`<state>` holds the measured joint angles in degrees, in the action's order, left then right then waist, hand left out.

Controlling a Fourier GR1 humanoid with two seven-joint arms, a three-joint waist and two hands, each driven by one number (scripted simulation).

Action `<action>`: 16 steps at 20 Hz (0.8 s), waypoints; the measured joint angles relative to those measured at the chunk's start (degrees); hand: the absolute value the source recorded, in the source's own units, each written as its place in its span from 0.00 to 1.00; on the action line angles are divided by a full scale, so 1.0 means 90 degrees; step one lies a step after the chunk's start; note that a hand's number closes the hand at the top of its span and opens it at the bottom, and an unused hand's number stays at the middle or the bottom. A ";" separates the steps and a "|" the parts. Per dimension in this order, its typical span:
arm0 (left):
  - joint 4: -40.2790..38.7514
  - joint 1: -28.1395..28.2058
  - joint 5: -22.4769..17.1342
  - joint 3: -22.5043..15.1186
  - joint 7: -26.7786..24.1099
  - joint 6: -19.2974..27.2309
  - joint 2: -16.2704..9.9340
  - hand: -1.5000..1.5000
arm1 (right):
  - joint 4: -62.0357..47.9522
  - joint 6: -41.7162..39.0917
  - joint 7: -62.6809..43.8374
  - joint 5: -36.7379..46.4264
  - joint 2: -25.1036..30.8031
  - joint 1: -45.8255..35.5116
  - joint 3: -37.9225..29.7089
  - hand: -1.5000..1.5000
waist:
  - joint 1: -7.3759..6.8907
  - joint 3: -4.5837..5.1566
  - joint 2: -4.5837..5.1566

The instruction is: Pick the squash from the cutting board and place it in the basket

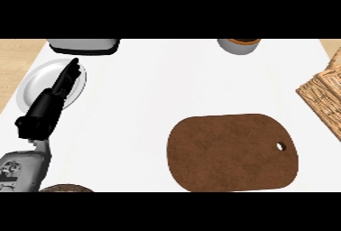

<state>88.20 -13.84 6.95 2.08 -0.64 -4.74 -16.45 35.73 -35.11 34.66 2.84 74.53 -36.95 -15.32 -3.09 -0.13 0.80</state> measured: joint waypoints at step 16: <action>-0.0038 0.0072 0.0027 0.0157 -0.0035 -0.0031 -0.0029 0.50 | 0.0399 -0.0028 -0.0514 0.1164 -0.0420 -0.0771 0.1701 1.00 | 0.0121 0.0009 -0.0029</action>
<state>87.86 -13.20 7.20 3.50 -0.95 -5.02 -16.71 39.32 -35.37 30.03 13.32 70.74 -43.88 -0.01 -2.00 -0.05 0.54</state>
